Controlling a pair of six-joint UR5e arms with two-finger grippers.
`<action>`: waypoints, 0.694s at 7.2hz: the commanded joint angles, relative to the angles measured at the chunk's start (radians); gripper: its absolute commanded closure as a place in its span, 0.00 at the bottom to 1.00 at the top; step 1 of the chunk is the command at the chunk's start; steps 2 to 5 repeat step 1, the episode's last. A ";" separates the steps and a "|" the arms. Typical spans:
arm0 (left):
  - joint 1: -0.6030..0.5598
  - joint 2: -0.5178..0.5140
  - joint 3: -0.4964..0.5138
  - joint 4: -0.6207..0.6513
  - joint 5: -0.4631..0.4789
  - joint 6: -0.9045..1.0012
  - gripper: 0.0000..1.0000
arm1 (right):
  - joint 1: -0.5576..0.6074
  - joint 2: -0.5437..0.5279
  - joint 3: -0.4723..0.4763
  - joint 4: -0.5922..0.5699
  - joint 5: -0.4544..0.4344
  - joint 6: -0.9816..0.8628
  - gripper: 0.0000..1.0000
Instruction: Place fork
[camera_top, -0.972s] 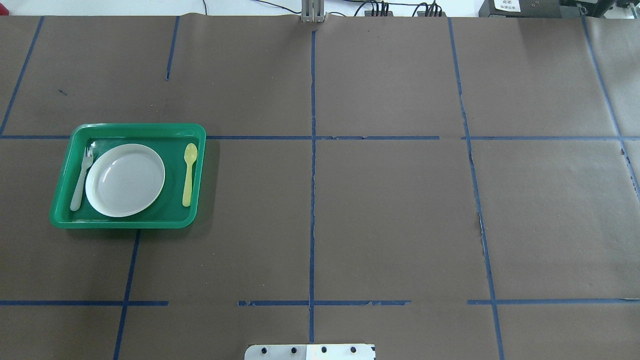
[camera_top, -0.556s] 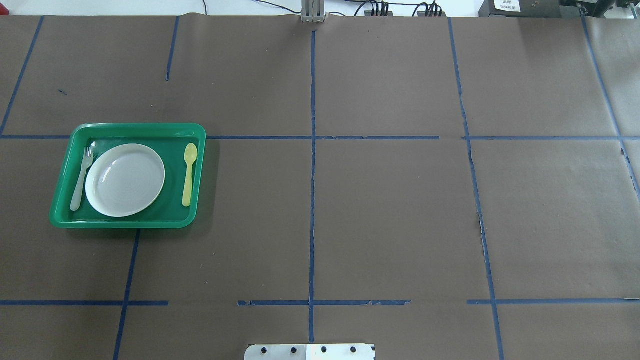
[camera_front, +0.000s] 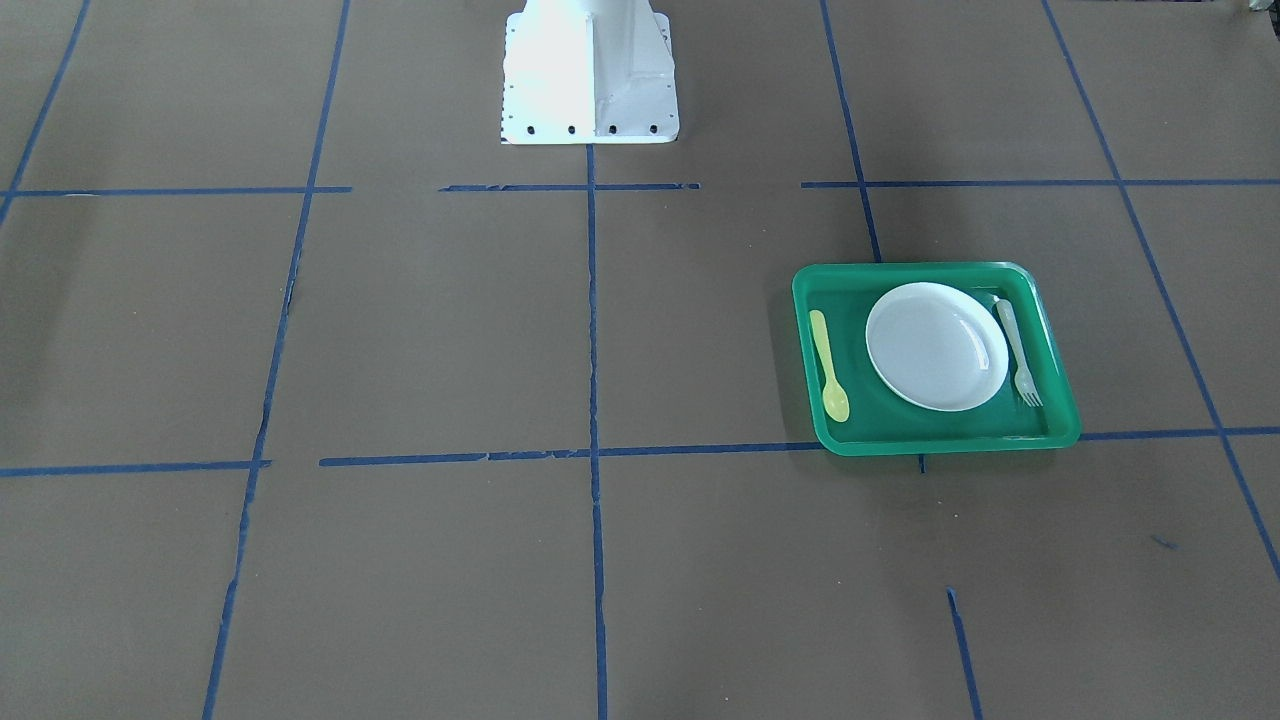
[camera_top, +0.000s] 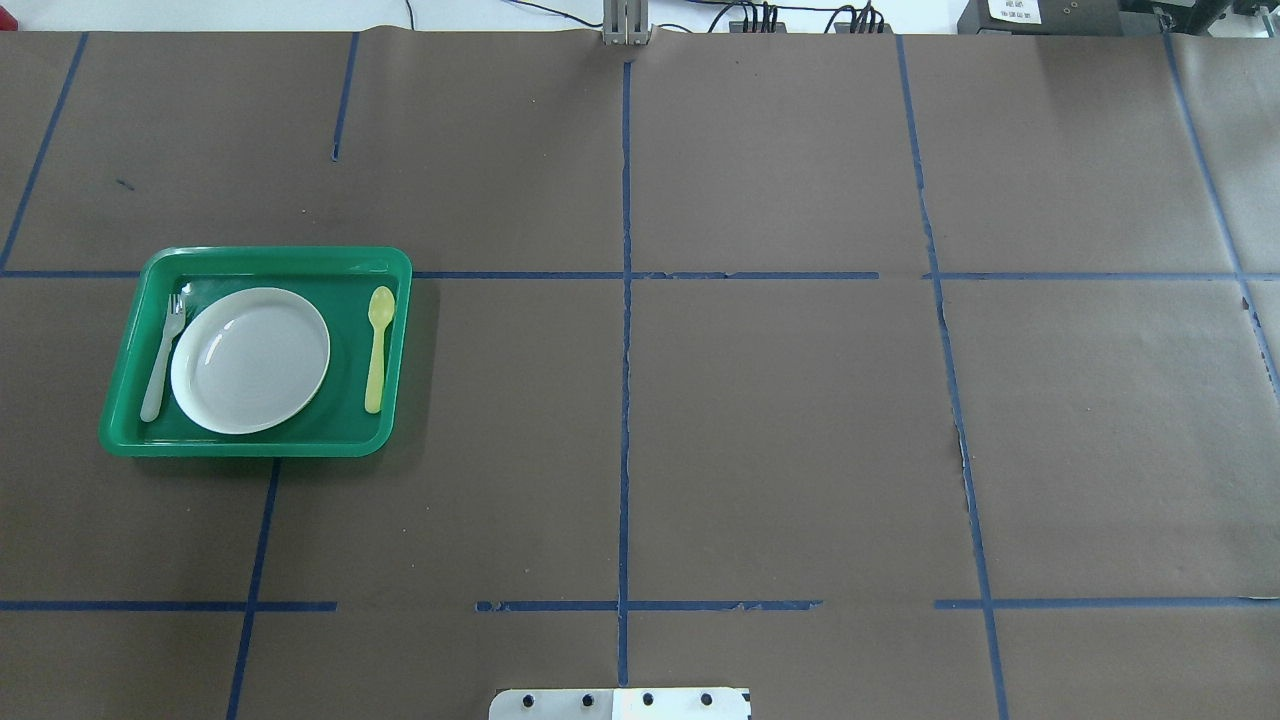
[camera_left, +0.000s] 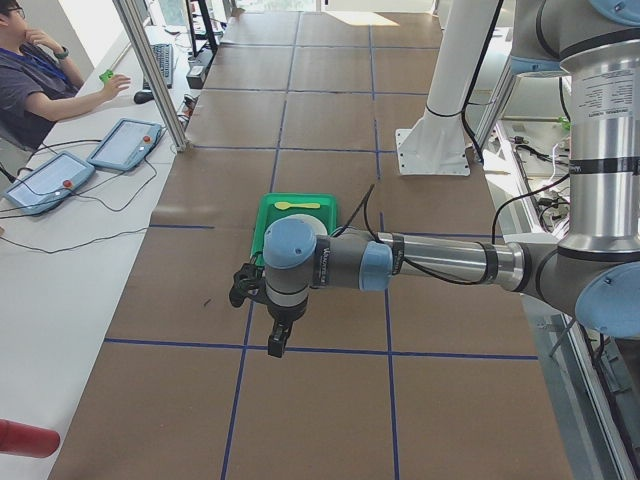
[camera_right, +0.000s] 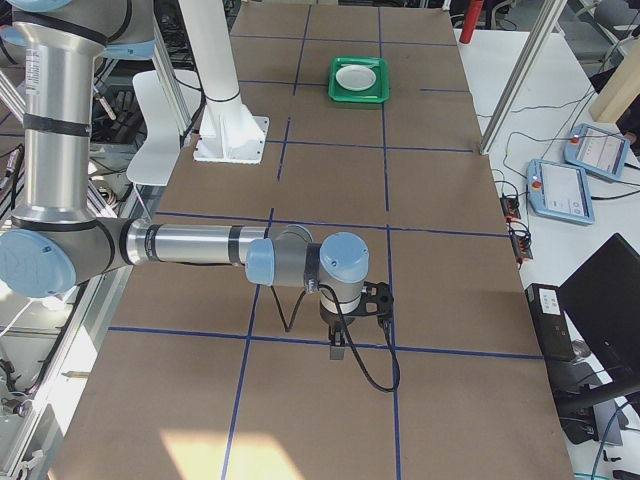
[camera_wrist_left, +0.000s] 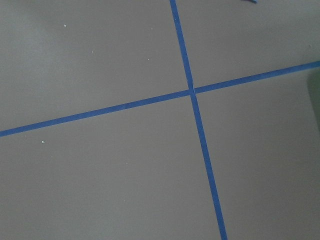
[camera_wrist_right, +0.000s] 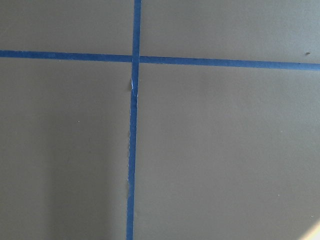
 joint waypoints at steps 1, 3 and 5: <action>0.000 0.000 -0.002 0.000 0.000 0.000 0.00 | 0.000 0.000 0.000 0.000 0.000 0.000 0.00; 0.000 0.000 -0.002 0.000 0.000 0.000 0.00 | 0.000 0.000 0.000 0.000 0.000 0.000 0.00; 0.000 0.000 -0.002 0.000 0.000 0.000 0.00 | 0.000 0.000 0.000 0.000 0.000 0.000 0.00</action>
